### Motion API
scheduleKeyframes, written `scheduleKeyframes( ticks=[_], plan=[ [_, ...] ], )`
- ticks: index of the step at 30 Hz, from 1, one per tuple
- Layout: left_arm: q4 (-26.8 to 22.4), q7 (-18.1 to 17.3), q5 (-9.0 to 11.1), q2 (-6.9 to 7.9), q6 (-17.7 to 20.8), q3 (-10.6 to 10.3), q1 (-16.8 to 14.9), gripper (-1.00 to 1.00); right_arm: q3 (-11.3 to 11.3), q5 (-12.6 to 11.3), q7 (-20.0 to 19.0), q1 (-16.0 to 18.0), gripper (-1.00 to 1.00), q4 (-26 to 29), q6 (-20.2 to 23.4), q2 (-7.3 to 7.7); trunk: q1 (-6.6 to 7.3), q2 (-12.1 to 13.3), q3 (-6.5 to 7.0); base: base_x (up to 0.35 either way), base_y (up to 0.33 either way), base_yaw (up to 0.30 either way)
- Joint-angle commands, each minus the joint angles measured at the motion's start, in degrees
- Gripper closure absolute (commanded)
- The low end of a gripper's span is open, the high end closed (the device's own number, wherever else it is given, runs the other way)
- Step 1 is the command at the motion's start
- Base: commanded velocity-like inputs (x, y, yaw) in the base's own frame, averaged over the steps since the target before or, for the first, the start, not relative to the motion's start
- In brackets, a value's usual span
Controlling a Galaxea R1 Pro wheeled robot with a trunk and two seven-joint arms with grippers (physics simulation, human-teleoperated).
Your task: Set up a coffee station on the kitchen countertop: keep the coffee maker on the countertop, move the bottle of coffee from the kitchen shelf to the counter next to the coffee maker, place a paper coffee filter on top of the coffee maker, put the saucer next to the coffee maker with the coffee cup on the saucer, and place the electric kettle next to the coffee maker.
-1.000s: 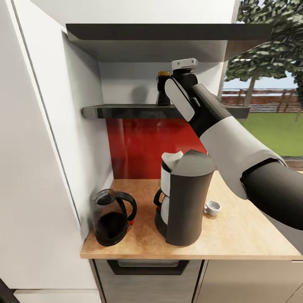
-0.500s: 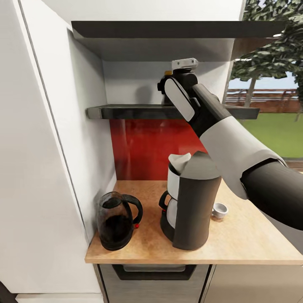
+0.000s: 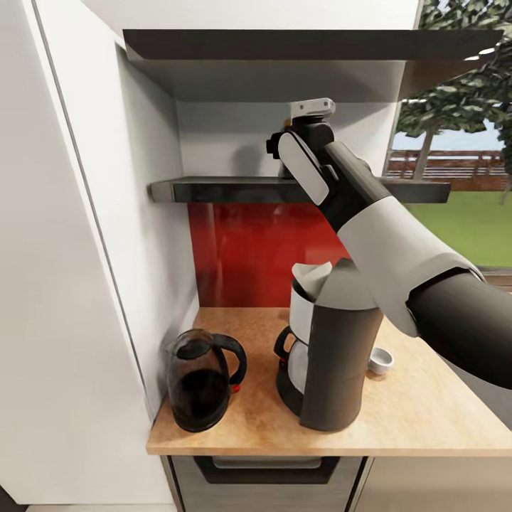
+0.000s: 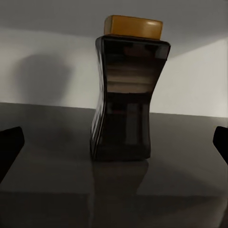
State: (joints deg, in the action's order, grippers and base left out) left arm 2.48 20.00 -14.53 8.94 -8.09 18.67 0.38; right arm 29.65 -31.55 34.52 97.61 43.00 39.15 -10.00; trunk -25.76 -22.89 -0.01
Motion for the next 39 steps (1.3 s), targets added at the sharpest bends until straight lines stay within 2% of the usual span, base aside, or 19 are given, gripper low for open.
scheduleKeyframes(
  ticks=[1,39],
  plan=[
    [0.16,0.21,-0.58,0.02,-0.34,0.5,-0.03,-1.0,0.15,-0.53,0.54,0.04,-1.0,0.02,0.05,0.0,-0.02,-0.03,-0.01,0.024,0.02,0.0],
    [0.16,0.13,-0.58,-0.2,-0.34,0.32,-0.03,-1.0,0.06,-0.36,0.63,0.04,-1.0,0.07,0.14,0.0,-0.02,-0.03,-0.01,0.09,-0.007,0.0]
  ],
)
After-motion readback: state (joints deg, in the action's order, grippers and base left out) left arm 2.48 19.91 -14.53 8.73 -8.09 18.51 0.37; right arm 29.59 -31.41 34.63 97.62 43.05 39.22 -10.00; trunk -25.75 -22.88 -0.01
